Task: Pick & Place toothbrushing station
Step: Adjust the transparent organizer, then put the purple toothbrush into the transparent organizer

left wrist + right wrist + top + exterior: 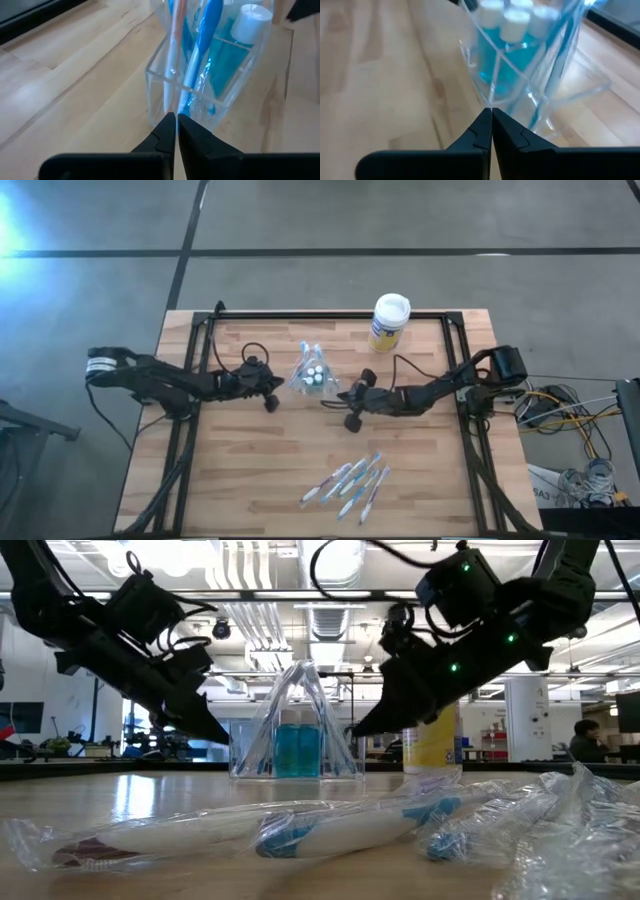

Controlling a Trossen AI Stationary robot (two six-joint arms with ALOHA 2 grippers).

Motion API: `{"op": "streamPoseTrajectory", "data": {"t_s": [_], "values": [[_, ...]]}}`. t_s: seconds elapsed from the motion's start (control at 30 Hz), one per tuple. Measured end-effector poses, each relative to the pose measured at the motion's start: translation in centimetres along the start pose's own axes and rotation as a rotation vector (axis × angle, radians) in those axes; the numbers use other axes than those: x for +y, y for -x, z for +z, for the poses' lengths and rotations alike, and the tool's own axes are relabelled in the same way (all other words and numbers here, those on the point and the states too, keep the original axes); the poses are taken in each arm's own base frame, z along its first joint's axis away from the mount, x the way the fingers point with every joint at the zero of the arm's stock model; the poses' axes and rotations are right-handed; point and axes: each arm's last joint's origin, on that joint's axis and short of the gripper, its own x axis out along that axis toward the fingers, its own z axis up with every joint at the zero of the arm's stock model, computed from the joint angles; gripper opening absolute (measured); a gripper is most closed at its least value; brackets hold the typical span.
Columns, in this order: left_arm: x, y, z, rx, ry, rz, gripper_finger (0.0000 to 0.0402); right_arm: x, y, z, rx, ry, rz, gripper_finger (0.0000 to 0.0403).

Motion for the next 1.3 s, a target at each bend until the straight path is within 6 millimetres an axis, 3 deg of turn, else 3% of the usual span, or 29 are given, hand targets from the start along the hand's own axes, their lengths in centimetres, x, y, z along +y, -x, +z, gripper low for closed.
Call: {"op": "streamPoseTrajectory", "data": {"t_s": [0.2, 0.43, 0.67, 0.97, 1.3], "values": [[0.3, 1.8, 0.8, -0.008, -0.067, -0.002, 0.0027, 0.9, 2.5, 1.2, -0.064, 0.050, 0.085, 0.0008], [1.0, 4.7, 1.8, -0.123, -0.185, -0.020, 0.0015, 1.2, 7.4, 2.0, -0.269, 0.073, 0.325, 0.0008], [1.6, 7.2, 1.4, -0.270, -0.296, -0.098, 0.0003, -0.7, 11.2, 0.3, -0.453, 0.043, 0.449, 0.0008], [2.3, 8.8, -0.2, -0.407, -0.349, -0.164, 0.0006, -2.6, 13.2, -1.6, -0.521, -0.008, 0.462, 0.0008], [2.7, 9.9, -1.4, -0.506, -0.362, -0.245, 0.0005, -2.8, 13.3, -1.9, -0.520, 0.000, 0.460, 0.0008]]}}
